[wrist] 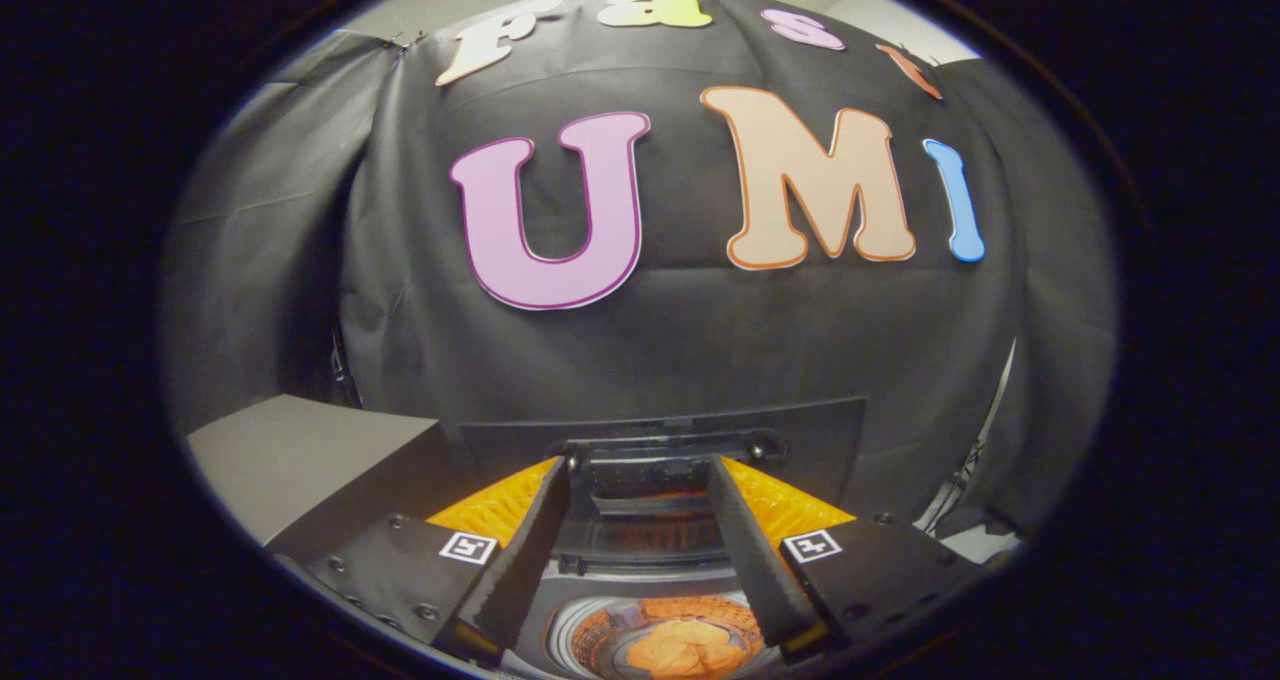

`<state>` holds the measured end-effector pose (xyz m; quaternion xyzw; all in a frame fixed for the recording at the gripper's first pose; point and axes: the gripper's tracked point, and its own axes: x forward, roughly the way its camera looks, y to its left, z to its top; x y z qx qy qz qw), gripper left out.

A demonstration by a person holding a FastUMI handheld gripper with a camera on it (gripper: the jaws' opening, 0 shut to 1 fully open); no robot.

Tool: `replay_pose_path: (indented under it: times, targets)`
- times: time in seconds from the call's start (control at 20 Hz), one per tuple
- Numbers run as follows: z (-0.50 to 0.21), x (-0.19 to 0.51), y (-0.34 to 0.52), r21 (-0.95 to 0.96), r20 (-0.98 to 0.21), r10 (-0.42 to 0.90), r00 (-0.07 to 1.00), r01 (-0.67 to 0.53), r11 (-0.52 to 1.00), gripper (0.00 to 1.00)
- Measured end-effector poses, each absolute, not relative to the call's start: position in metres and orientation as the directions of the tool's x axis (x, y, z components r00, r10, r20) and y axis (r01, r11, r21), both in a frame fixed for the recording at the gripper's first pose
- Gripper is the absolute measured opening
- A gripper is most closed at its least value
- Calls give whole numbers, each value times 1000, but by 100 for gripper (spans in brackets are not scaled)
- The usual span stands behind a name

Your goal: Put the clothes into the washing machine and then close the washing machine lid.

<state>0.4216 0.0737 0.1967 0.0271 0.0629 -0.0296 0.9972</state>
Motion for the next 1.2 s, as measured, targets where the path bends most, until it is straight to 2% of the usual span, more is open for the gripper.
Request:
replay_pose_path:
  times: [0.35,0.55,0.75,1.2]
  targets:
    - [213,502,76,77,-79,-93,993,99,992,88]
    - [190,527,68,54,-130,-127,983,135,989,89]
    - [189,513,68,-48,-106,-149,983,145,988,89]
    - [184,450,74,-31,-119,-112,987,109,994,89]
